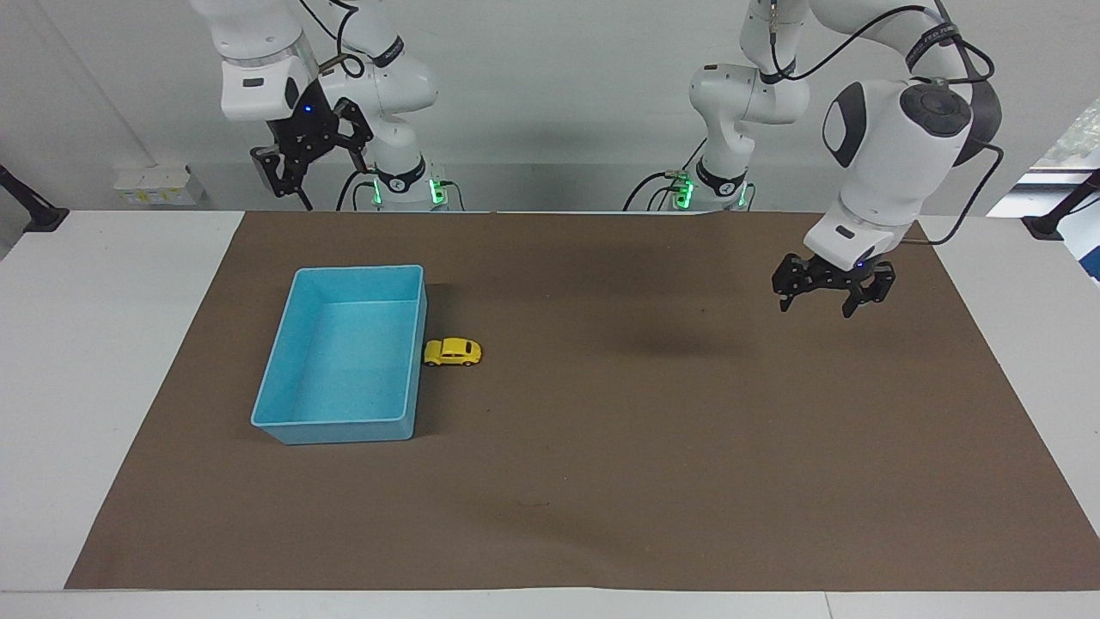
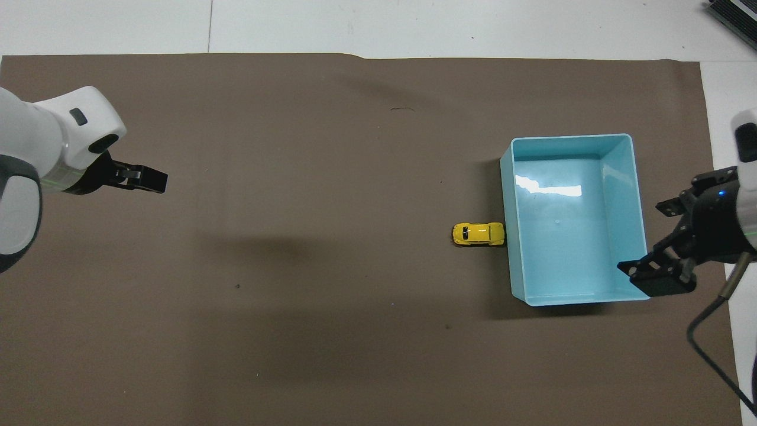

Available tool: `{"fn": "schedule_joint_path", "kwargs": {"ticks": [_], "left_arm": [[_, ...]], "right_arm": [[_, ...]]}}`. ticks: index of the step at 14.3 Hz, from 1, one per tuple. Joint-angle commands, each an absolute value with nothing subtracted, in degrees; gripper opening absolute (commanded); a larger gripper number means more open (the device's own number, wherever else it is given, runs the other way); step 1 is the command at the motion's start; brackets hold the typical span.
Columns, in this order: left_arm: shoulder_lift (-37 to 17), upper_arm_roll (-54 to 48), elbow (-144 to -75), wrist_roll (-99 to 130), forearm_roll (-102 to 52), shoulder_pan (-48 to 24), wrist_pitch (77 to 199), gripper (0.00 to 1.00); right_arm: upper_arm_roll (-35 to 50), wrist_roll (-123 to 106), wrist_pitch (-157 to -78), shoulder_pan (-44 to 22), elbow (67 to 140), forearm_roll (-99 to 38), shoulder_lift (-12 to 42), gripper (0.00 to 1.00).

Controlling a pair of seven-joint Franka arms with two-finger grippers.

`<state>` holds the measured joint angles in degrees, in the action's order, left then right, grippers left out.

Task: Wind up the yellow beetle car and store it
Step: 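Retract the left gripper while the right gripper reaches the car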

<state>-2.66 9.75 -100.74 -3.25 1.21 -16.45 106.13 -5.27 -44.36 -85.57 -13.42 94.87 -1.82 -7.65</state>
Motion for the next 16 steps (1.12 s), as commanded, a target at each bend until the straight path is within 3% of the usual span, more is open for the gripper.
{"fn": "schedule_joint_path", "kwargs": {"ticks": [1, 6, 10, 16], "left_arm": [[-2.5, 9.1, -97.7, -2.6, -0.9, -11.3, 102.1, 1.0], [-1.7, 8.7, -95.5, -3.8, -1.1, -8.3, 97.7, 1.0], [-1.6, 8.3, -88.9, -3.7, -1.1, -8.4, 89.0, 1.0], [-0.8, 8.3, -89.6, -2.7, -1.3, -9.1, 89.1, 1.0]], "right_arm": [[-5.3, -51.5, -86.5, -13.7, 97.0, -0.7, -8.5, 1.0], [-5.2, -59.9, -89.2, -16.8, 99.1, 0.3, -6.5, 1.0], [-5.2, -61.3, -92.8, -19.3, 101.5, 0.5, -4.8, 1.0], [-4.9, -64.9, -99.8, -20.5, 105.2, 0.4, -0.9, 1.0]]}}
